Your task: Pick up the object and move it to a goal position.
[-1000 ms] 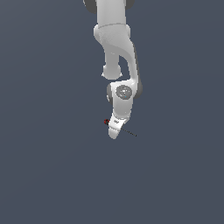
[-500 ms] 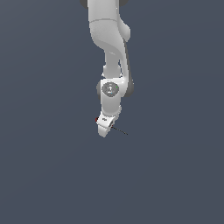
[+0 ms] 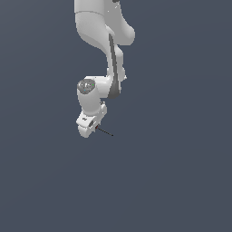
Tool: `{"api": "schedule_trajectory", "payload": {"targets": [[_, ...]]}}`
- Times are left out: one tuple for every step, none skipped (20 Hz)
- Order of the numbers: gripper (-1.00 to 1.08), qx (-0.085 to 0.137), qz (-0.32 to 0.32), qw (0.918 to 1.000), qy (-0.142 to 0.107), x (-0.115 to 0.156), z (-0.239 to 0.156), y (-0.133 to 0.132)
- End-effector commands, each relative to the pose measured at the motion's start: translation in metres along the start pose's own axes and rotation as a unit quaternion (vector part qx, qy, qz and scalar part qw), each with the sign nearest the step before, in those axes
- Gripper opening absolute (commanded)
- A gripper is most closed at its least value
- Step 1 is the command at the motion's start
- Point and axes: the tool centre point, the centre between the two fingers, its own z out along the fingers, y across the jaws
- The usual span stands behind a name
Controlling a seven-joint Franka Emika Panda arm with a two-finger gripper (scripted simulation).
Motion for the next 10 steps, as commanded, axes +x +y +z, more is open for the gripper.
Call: {"api": "schedule_trajectory", "payload": {"targets": [[-1.0,0.0,-0.001,1.0,0.0,-0.02,-0.005,0.009],[-1.0,0.0,-0.001,1.0,0.0,-0.026,-0.007,0.012],[-1.0,0.0,-0.001,1.0,0.0,-0.032,-0.008,0.015],[-1.0,0.0,-0.001,1.0,0.0,-0.038,-0.009,0.017],[-1.0,0.0,-0.001,1.0,0.0,-0.043,-0.01,0.02],[-1.0,0.0,-0.001,1.0,0.0,-0.047,-0.011,0.022],[-1.0,0.0,-0.001,1.0,0.0,-0.05,-0.012,0.023],[-1.0,0.0,-0.001,1.0,0.0,-0.053,-0.013,0.025],[-1.0,0.0,-0.001,1.0,0.0,-0.056,-0.013,0.026],[-1.0,0.0,-0.001,1.0,0.0,-0.057,-0.014,0.027]]}}
